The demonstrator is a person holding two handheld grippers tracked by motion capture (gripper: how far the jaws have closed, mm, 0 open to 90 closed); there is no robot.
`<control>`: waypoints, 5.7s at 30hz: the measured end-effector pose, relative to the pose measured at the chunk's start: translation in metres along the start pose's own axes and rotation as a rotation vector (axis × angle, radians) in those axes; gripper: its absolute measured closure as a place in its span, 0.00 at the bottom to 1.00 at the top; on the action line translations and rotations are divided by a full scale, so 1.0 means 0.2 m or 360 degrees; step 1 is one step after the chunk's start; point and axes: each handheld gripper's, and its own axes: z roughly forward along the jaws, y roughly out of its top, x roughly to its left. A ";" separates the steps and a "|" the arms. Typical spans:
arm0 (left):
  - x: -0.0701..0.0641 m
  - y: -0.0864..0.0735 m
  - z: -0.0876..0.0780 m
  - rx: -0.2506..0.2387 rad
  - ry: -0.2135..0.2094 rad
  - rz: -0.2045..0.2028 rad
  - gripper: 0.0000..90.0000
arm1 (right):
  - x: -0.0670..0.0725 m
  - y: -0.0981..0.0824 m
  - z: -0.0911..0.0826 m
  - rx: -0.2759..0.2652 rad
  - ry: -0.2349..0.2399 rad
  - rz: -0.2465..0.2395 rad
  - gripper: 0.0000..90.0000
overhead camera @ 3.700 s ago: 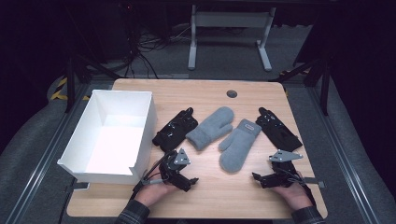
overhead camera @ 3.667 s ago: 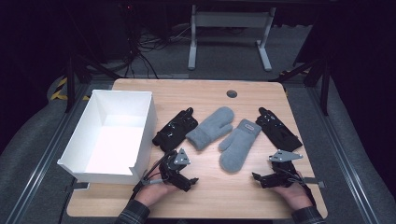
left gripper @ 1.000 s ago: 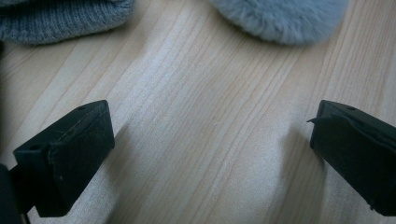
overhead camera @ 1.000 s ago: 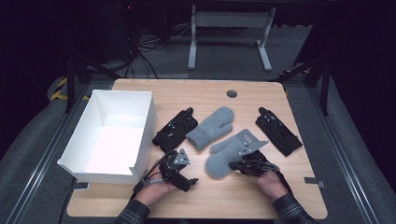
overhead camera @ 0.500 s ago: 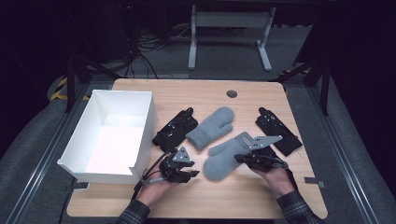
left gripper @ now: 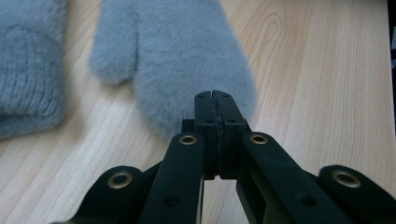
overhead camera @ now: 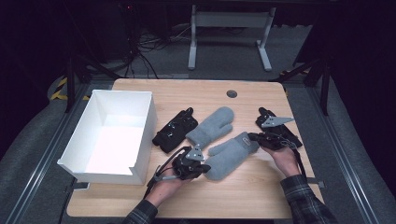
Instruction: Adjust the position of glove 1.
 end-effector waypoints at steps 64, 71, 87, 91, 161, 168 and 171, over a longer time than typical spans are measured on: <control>0.03 0.11 0.20 0.0234 0.0016 -0.0050 1.00 | 0.11 -0.29 -0.19 0.0252 0.0112 -0.0095 1.00; 0.04 0.14 0.23 0.0225 0.0027 -0.0056 1.00 | 0.20 -0.30 -0.17 0.0286 0.0243 -0.0166 1.00; 0.08 0.17 0.24 0.0181 0.0006 -0.0086 1.00 | 0.41 -0.26 -0.09 0.0295 0.0516 -0.0295 1.00; 0.08 0.17 0.25 0.0164 0.0012 -0.0104 1.00 | 0.47 -0.24 -0.07 0.0294 0.0566 -0.0345 1.00; 0.60 0.34 0.21 0.0106 0.0377 -0.0221 0.56 | 0.15 -0.49 -0.19 0.0033 -0.0168 0.0102 0.17; 0.63 0.32 0.24 0.0167 0.0352 -0.0238 0.81 | 0.15 -0.49 -0.19 0.0033 -0.0168 0.0102 0.17; 0.62 0.33 0.24 0.0179 0.0372 -0.0228 0.90 | 0.15 -0.49 -0.19 0.0033 -0.0168 0.0102 0.17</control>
